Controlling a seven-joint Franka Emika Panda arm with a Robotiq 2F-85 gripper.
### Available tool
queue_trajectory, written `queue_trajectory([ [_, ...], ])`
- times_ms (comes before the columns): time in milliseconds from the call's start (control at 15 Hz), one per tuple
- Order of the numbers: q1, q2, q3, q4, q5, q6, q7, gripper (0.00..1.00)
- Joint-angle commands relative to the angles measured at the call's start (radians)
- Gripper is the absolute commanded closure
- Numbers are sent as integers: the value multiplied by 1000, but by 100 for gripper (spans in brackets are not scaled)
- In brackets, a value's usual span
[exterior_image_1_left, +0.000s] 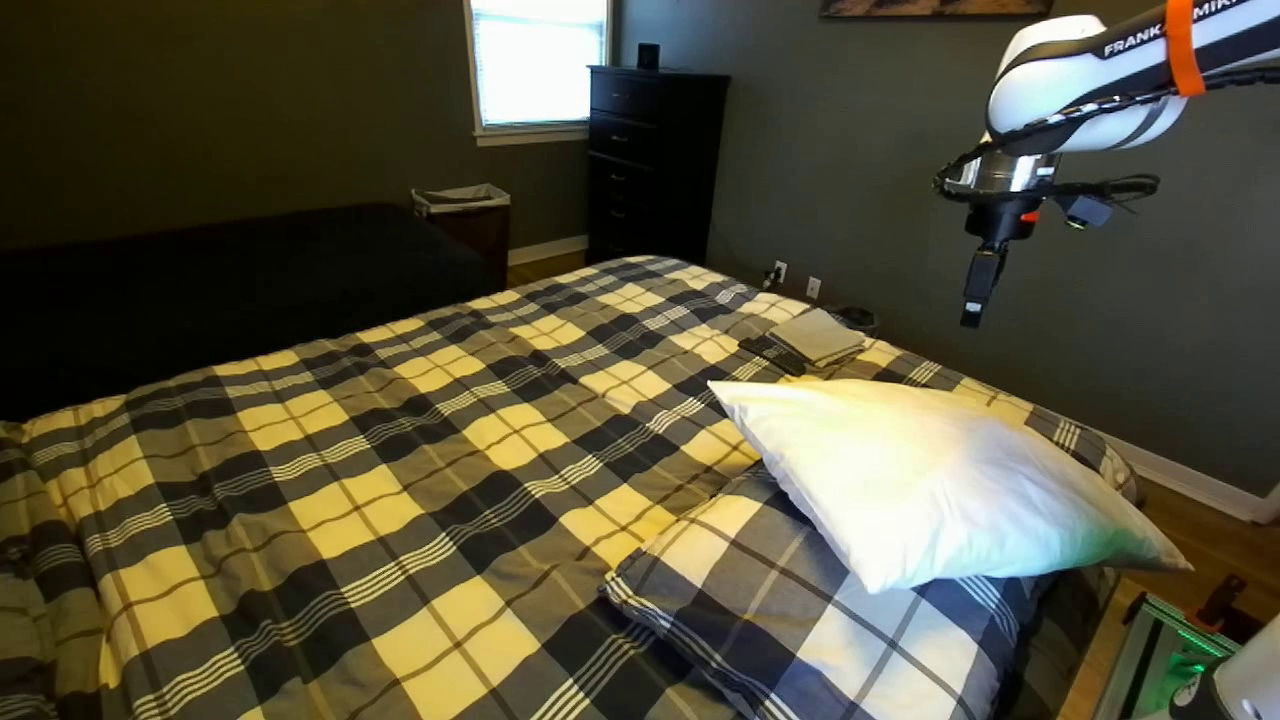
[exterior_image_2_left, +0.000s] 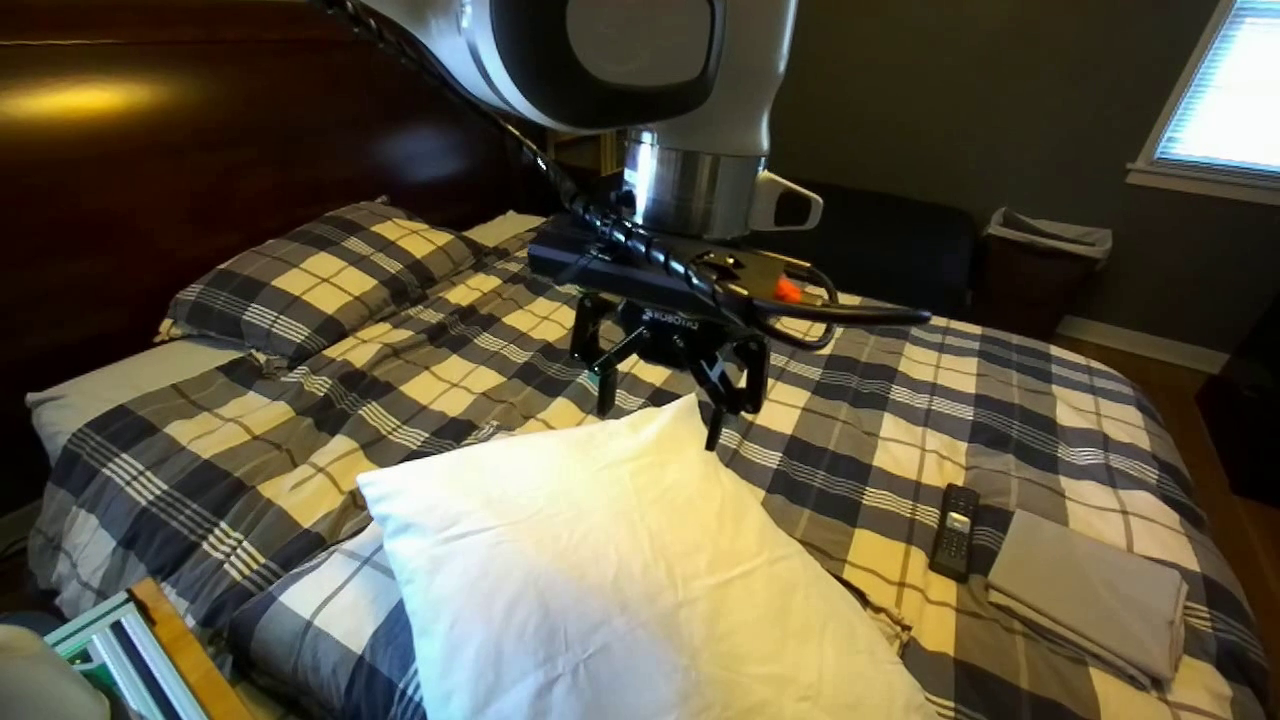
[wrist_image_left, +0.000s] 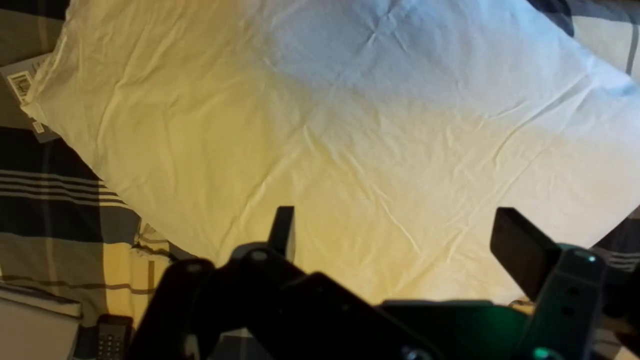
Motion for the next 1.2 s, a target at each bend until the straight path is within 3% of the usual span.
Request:
queue_trajectory([
  [0, 10, 13, 5, 9, -7, -5, 149, 0],
  [267, 38, 52, 48, -11, 3, 46, 390, 0],
  [600, 102, 107, 148, -55, -26, 164, 669, 0],
  [933, 170, 202, 249, -107, -166, 309, 952, 0],
  [1133, 207, 280, 275, -104, -295, 347, 1131, 0],
])
